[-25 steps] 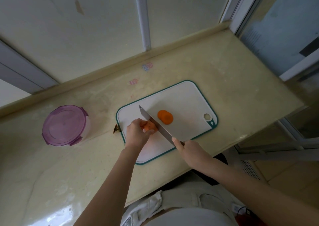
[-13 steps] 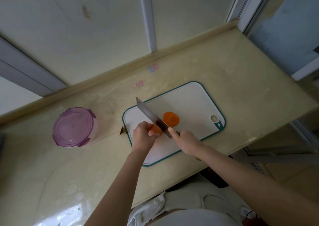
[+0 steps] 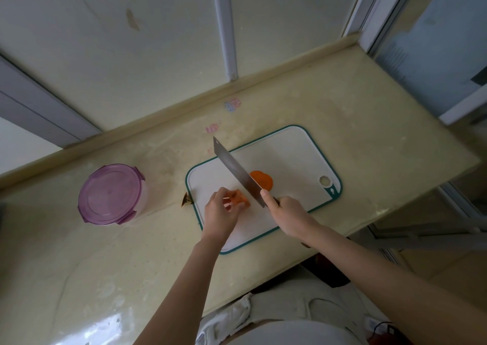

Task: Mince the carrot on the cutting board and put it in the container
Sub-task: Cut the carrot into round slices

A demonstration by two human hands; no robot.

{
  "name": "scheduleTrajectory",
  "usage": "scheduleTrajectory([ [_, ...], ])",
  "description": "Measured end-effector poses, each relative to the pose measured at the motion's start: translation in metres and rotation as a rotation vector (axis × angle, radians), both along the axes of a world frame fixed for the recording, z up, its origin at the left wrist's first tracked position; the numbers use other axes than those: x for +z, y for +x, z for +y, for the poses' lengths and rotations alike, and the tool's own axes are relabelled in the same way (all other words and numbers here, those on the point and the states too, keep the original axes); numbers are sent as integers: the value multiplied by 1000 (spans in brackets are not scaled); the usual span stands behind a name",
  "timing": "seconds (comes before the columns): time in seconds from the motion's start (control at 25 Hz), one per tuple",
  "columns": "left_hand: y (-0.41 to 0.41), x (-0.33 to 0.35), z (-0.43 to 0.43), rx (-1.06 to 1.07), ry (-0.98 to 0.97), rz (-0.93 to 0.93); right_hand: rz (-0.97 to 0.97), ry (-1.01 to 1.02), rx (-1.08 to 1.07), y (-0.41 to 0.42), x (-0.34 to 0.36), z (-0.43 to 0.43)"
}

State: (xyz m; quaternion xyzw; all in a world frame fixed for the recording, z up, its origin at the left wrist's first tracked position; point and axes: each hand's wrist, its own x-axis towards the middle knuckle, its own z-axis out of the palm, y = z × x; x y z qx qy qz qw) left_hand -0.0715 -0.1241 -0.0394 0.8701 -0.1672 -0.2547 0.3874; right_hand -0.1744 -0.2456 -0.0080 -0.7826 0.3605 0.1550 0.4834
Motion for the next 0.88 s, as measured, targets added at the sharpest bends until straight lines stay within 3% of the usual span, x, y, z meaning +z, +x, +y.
scheduleTrajectory([
  [0.2,-4,0,-2,99,13,6,-41,20,-31,-8,15,10],
  [0.88,-1,2,-5,-16,116,-110,84,3,-88,-10,36,22],
])
